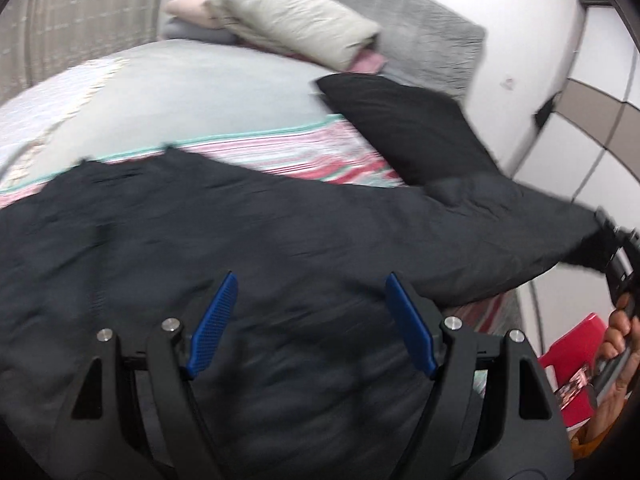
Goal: Fold large clothes
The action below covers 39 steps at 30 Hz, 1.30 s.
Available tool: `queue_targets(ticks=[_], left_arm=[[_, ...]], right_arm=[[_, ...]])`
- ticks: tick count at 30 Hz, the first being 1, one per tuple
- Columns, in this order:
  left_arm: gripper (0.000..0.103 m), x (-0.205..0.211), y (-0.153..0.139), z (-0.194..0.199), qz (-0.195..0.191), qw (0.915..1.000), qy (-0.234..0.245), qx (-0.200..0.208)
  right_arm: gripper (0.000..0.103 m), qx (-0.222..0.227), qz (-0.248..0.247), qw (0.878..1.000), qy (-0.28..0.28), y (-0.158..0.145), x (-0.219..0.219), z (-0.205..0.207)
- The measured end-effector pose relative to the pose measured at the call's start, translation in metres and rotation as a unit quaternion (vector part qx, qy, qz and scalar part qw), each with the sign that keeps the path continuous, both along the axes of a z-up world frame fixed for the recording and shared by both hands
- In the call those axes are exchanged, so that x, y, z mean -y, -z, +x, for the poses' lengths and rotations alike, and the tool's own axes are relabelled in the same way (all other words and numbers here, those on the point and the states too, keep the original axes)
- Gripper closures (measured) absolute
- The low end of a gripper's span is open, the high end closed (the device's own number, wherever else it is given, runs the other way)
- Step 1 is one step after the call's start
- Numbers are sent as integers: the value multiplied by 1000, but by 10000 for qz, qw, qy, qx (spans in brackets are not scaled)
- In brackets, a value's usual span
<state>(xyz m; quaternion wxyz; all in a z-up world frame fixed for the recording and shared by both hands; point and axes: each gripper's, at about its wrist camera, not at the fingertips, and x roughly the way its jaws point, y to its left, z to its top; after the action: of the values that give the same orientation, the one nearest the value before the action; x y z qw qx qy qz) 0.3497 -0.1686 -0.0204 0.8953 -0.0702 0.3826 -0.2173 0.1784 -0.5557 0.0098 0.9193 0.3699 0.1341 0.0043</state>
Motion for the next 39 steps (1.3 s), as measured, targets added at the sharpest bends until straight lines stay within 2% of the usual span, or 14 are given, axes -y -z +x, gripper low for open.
queue_targets(ticks=[2, 4, 6, 7, 8, 11, 13, 15, 19, 24, 27, 30, 34, 39], left_arm=[[26, 21, 14, 7, -316, 9992, 227, -76], [26, 39, 39, 17, -613, 9965, 431, -383], [26, 57, 73, 27, -591, 9927, 539, -905], [26, 61, 82, 30, -518, 9924, 511, -988], [27, 65, 84, 28, -476, 9941, 494, -835], [26, 71, 79, 25, -263, 9952, 532, -782], [26, 64, 71, 18, -268, 9945, 592, -819], [26, 54, 63, 11, -363, 9936, 593, -894], [26, 17, 39, -8, -585, 9927, 514, -916], [26, -50, 0, -28, -268, 9989, 87, -377], [26, -104, -15, -38, -240, 9989, -294, -269], [26, -142, -18, -44, -295, 9970, -686, -222], [26, -195, -15, -59, -390, 9924, -1137, -258], [26, -223, -2, -57, -654, 9859, -1487, -408]], right_arm=[[98, 208, -324, 9992, -137, -17, -6, 3], [98, 205, -316, 9992, -156, -16, -4, 3], [98, 86, -115, 9999, -85, 1, 9, -6], [98, -4, 67, 10000, -58, 13, 13, -2], [98, -136, 260, 9996, -3, 30, 16, 0], [99, -388, 492, 9979, 192, 57, 23, 10], [99, -375, 628, 9971, 231, 60, 36, 11], [99, -235, 731, 9969, 162, 53, 40, 9], [99, -16, 373, 9993, -28, 18, 20, 9], [99, 289, -200, 9980, -529, -35, -35, 13], [99, 470, -501, 9922, -1042, -63, -82, 23], [98, 536, -774, 9824, -1612, -81, -137, 36], [97, 375, -1018, 9675, -2286, -80, -205, 58], [97, -204, -1268, 9438, -3046, -48, -280, 82]])
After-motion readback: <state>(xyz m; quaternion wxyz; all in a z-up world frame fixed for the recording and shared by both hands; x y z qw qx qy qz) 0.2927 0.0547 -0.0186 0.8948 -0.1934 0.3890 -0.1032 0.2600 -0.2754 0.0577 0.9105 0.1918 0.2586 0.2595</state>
